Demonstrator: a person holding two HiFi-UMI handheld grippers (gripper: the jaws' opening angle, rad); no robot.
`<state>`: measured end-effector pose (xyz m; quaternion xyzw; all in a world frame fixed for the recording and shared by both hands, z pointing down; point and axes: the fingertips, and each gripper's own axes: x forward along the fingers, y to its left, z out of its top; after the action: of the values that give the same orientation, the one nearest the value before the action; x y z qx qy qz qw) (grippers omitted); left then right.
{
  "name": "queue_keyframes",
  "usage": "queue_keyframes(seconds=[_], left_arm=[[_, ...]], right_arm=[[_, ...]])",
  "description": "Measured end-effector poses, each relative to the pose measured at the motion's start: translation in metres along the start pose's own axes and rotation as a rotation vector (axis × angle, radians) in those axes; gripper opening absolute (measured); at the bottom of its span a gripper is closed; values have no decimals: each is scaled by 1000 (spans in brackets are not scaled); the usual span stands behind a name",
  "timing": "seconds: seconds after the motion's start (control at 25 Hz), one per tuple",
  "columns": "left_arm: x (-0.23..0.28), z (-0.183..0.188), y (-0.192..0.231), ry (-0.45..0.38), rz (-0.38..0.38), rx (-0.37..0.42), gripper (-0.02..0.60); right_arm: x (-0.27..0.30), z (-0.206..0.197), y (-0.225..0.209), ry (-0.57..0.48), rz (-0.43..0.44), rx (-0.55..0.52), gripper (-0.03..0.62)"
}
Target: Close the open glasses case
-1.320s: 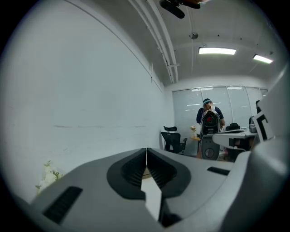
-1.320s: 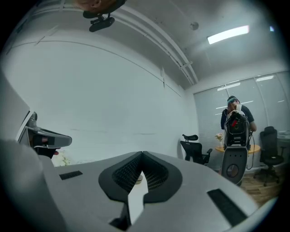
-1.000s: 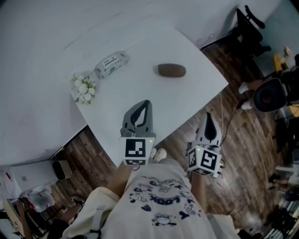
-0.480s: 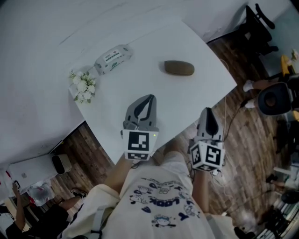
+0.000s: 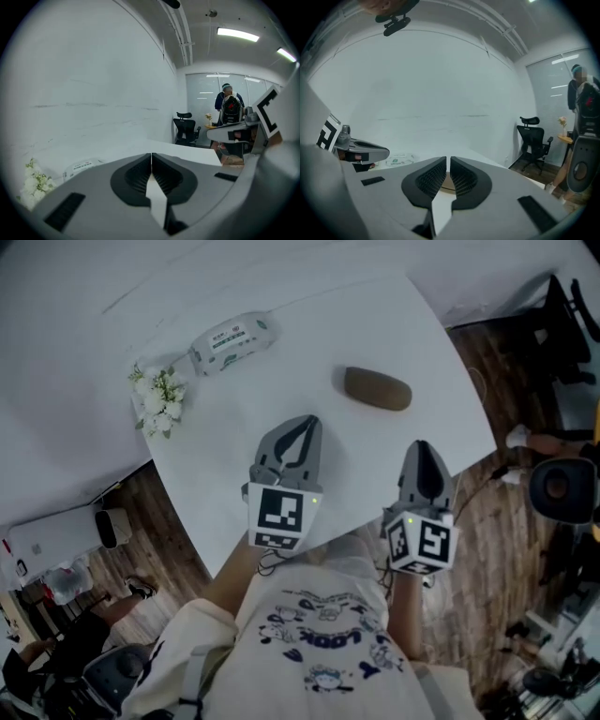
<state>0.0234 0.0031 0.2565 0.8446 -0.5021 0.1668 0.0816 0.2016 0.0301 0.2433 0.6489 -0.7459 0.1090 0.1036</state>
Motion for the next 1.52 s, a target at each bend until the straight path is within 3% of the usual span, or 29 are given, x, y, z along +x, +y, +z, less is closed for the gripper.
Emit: queue_keyframes(seconds=[0.2, 0.44, 0.72, 0.88, 1.04, 1.12, 1.32, 1.52], left_arm=[[50, -6, 3, 58, 20, -8, 6], [104, -20, -2, 135, -50, -12, 6], [153, -55, 17, 232, -60, 28, 6], [177, -70, 29, 281, -83, 109, 6], [193, -82, 35, 333, -132, 283, 8], [199, -92, 32, 365, -183, 355, 13], [209, -104, 28, 440, -316, 442, 97], [220, -99, 24, 482, -463, 566, 106]], right_arm=[[58, -7, -13, 66, 132, -27, 30], [111, -22, -19, 167, 289, -67, 120], [148, -57, -6, 340, 550, -241, 231], [161, -69, 4, 412, 665, -328, 256], [170, -78, 10, 448, 741, -397, 277], [172, -81, 14, 466, 774, -399, 283], [176, -90, 17, 504, 818, -450, 298], [179, -103, 19, 553, 853, -469, 298]])
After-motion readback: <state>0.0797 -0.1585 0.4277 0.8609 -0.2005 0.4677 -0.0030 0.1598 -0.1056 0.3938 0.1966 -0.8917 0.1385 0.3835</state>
